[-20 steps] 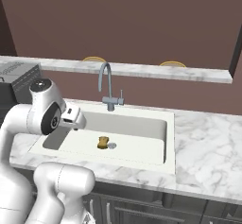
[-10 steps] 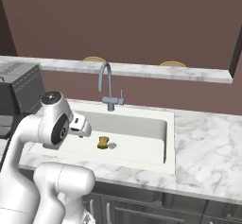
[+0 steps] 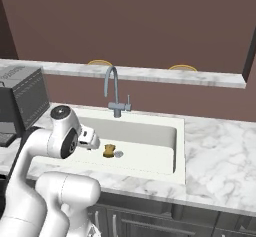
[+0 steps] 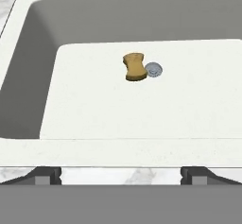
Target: Pick up the sponge and sponge from the sink, and place them back in the cabinet, and close the cabinet doors.
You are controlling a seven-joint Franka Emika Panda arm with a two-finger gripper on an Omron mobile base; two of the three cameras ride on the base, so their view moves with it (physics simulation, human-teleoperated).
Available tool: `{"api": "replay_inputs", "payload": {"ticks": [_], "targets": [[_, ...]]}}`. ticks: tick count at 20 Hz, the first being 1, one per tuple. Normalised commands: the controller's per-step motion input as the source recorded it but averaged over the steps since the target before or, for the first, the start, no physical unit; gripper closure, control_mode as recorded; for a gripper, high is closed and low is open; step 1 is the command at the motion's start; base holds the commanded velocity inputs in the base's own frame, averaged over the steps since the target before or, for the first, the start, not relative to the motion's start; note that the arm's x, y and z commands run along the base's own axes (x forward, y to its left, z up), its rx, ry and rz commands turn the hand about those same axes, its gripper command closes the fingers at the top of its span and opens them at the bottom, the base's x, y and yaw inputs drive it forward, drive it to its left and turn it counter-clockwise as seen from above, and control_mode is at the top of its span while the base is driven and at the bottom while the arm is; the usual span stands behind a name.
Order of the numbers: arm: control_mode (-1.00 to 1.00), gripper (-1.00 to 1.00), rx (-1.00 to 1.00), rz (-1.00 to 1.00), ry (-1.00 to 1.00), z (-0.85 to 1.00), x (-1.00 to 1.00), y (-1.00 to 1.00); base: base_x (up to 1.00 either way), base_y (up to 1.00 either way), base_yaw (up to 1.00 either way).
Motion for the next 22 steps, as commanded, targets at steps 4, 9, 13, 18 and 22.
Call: {"api": "replay_inputs", "payload": {"ticks": [4, 9, 13, 18, 22], "targets": [[-1.00, -1.00, 0.00, 0.01, 0.00, -0.17, 0.34, 0.00, 0.00, 0.00, 0.00], [-1.00, -1.00, 0.00, 0.01, 0.00, -0.20, 0.30, 0.00, 0.00, 0.00, 0.00], [-1.00, -1.00, 0.00, 0.00, 0.00, -0.23, 0.27, 0.00, 0.00, 0.00, 0.00], [-1.00, -1.00, 0.00, 0.00, 0.00, -0.24, 0.23, 0.00, 0.00, 0.00, 0.00], [-1.00, -1.00, 0.00, 0.00, 0.00, -0.21, 0.21, -0.01, 0.00, 0.00, 0.00]]}}
